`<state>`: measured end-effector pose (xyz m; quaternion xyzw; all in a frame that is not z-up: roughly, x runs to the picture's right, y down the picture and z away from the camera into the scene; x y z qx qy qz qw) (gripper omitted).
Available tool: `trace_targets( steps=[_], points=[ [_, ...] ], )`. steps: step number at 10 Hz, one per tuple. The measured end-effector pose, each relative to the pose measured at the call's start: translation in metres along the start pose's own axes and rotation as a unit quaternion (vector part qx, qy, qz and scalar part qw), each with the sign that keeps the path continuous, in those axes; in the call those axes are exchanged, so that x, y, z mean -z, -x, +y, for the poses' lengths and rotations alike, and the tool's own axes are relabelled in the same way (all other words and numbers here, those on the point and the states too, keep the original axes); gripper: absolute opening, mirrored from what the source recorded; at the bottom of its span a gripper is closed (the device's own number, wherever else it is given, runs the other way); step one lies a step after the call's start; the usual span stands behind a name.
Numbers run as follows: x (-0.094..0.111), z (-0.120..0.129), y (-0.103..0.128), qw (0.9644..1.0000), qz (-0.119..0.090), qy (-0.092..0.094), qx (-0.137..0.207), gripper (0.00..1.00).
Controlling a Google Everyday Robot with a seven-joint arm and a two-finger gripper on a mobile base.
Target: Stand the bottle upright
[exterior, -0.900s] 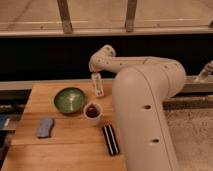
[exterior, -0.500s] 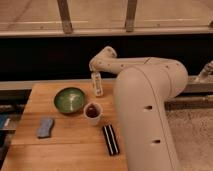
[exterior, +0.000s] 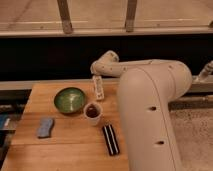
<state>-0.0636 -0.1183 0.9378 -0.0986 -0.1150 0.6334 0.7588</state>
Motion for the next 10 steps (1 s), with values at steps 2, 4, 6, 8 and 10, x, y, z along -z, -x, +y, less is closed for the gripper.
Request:
trace_targets(
  steps=[2, 4, 6, 8, 10],
  points=[
    [0.0, -0.001, 0.004, 1.0, -0.002, -0.001, 0.0, 0.0],
    [-0.003, 0.009, 0.02, 0.9998, -0.006, 0.001, 0.017, 0.0],
    [-0.006, 0.014, 0.032, 0.9995, -0.011, 0.003, 0.028, 0.0],
    [-0.009, 0.019, 0.038, 0.9993, -0.014, 0.008, 0.033, 0.0],
    [-0.009, 0.017, 0.035, 0.9994, -0.015, 0.01, 0.03, 0.0]
  ],
)
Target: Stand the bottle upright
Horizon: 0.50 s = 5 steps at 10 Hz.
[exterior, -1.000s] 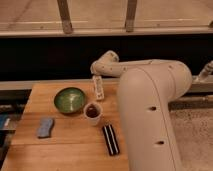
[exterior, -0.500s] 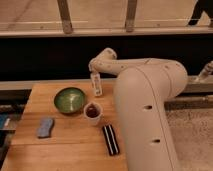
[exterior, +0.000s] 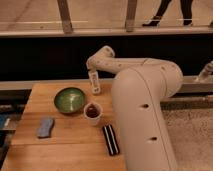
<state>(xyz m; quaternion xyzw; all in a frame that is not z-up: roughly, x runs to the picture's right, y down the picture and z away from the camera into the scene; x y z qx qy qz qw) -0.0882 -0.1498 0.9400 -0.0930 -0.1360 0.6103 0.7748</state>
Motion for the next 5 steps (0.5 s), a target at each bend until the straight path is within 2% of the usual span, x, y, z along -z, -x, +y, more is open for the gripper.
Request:
trace_targets(
  steps=[5],
  points=[
    [0.011, -0.013, -0.018, 0.9996, -0.008, 0.003, -0.026, 0.0]
  ],
)
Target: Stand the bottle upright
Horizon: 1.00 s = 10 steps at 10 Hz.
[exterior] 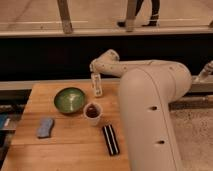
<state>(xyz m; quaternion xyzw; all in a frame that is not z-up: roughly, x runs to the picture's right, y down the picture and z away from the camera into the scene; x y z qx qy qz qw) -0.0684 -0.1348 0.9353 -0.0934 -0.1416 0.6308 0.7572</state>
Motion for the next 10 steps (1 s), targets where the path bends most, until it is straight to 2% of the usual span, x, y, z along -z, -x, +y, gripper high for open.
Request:
trace_targets(
  steps=[1, 2, 4, 7, 10],
  points=[
    [0.002, 0.0, -0.002, 1.0, 0.0, 0.0, -0.001, 0.05],
    [0.002, 0.0, -0.001, 1.0, -0.002, -0.001, 0.0, 0.06],
    [0.003, 0.002, 0.006, 0.9999, -0.013, -0.006, 0.002, 0.0],
    [0.002, 0.01, 0.018, 0.9997, -0.022, -0.003, 0.009, 0.0],
    [0.001, 0.009, 0.017, 0.9997, -0.022, 0.0, 0.009, 0.0]
  ],
)
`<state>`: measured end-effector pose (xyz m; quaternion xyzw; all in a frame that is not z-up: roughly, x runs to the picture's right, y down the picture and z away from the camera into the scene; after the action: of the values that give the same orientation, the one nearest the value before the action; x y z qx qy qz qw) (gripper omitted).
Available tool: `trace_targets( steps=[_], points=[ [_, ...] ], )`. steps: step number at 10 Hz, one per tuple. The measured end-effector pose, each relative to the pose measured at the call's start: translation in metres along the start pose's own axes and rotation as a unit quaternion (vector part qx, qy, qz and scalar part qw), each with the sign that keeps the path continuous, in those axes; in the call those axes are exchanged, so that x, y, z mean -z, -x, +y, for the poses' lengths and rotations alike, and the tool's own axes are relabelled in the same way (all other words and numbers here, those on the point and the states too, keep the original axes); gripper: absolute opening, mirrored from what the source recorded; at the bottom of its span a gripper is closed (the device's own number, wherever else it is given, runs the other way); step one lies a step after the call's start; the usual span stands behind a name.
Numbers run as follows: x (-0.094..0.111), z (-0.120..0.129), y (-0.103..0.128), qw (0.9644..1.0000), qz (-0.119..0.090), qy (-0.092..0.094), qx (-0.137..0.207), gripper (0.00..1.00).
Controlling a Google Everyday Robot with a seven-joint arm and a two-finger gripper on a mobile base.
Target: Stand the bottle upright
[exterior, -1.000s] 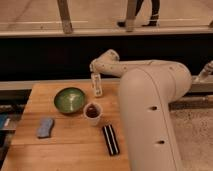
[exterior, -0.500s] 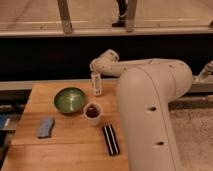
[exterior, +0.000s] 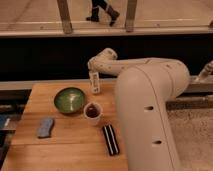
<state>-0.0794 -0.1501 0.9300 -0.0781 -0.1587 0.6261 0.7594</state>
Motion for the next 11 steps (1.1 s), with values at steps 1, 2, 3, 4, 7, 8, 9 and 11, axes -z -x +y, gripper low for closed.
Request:
trace_targets(
  steps=[1, 2, 3, 4, 7, 8, 9, 11],
  points=[
    [0.001, -0.004, -0.003, 1.0, 0.001, -0.001, -0.002, 0.0],
    [0.001, -0.006, -0.006, 1.0, 0.002, -0.001, -0.004, 0.0],
    [0.001, -0.006, -0.007, 1.0, 0.003, 0.0, -0.007, 0.0],
    [0.0, -0.006, -0.01, 0.9999, 0.004, 0.001, -0.009, 0.0],
    [0.0, -0.007, -0.016, 0.9999, 0.007, 0.003, -0.014, 0.02],
    [0.0, -0.006, -0.018, 0.9999, 0.009, 0.005, -0.014, 0.1],
    [0.001, -0.005, -0.019, 0.9999, 0.009, 0.006, -0.012, 0.18],
    [0.005, -0.003, -0.017, 0.9999, 0.006, 0.004, -0.007, 0.41]
  ],
)
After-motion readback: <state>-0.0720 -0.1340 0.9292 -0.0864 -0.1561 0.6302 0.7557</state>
